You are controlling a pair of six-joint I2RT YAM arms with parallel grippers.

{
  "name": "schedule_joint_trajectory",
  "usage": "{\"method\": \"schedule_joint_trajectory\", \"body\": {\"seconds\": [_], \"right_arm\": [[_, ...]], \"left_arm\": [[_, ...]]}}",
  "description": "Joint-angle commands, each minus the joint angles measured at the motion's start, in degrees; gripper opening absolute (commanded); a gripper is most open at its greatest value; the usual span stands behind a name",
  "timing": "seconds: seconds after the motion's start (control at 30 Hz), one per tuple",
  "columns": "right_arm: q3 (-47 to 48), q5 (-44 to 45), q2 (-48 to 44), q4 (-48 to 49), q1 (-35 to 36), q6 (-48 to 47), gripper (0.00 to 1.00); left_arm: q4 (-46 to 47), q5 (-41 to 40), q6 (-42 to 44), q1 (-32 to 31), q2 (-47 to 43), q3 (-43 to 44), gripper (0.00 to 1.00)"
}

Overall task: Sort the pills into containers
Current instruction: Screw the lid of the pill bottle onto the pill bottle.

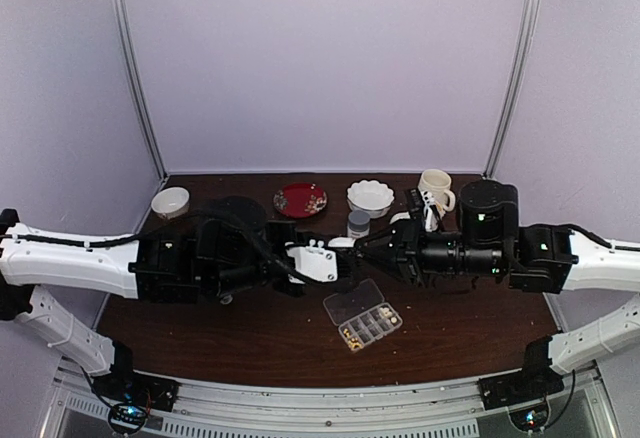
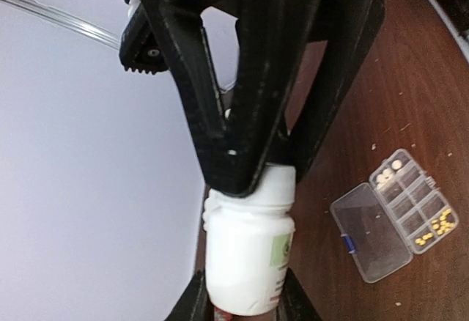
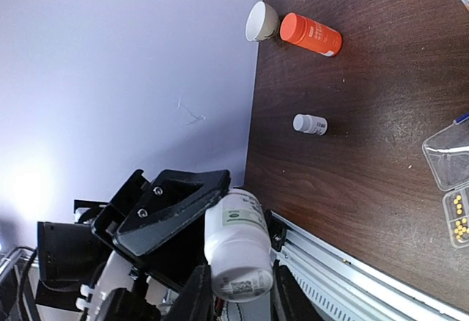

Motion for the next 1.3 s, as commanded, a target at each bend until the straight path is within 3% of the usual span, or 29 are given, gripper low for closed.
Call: {"method": "schedule_joint_trajectory", "body": {"seconds": [0.0, 0.13, 0.17, 0.23, 0.27, 0.3, 0.37, 0.43, 0.5, 0.63, 0.83, 1.03, 1.27], "right_arm": [[-1.22, -2.93, -0.70, 3.66, -0.91, 6.84, 0.00], [-0.97, -3.97, -0.84, 4.68, -1.62, 5.93, 0.00], [-0.38, -3.57, -1.23, 3.51, -1.85, 3.91, 0.04], [0.95, -1.77, -2.19, 0.32, -2.08, -1.65, 0.21], [1.87, -0.45, -2.79, -1.92, -2.17, -5.18, 0.37], [2.88, 0.95, -3.42, -4.34, -2.30, -8.58, 0.47], [4.93, 3.52, -4.90, -8.73, -2.58, -18.12, 0.57], [6.09, 6.69, -6.83, -12.16, -2.71, -27.44, 0.57], [5.48, 7.24, -9.42, -12.41, -2.72, -39.45, 0.49], [1.98, 3.00, -12.31, -12.66, -2.64, -62.43, 0.46], [3.11, -9.40, -11.01, -18.48, -0.96, -90.98, 0.43], [6.44, -8.25, -7.48, -22.73, 2.97, -108.54, 0.47], [7.70, -4.66, -5.04, -19.71, 5.16, -113.85, 0.48]], "left_arm": [[13.91, -12.70, 14.76, -2.72, 1.90, -1.58, 0.00], [16.32, -17.53, 17.86, -3.68, 4.53, -0.91, 0.00], [15.19, -17.27, 17.05, -3.64, 4.71, -0.52, 0.00], [12.09, -15.26, 14.03, -3.55, 4.44, 0.18, 0.00], [10.09, -13.74, 11.56, -3.34, 4.09, 0.58, 0.00], [8.40, -12.16, 9.21, -3.07, 3.62, 0.77, 0.00], [6.08, -9.38, 3.43, -2.56, 2.52, 0.73, 0.00], [3.46, -5.94, -1.53, -1.80, 1.36, 0.64, 0.00], [-0.21, -0.07, -8.31, -0.17, 0.20, 1.37, 0.00], [-5.95, 15.08, -19.77, 3.06, -0.37, 3.34, 0.00], [-11.79, 31.80, -29.61, 5.72, 0.72, 6.51, 0.00], [-14.19, 41.12, -35.32, 6.83, 1.85, 9.06, 0.00], [-14.52, 43.73, -37.33, 6.76, 2.56, 9.25, 0.00]]}}
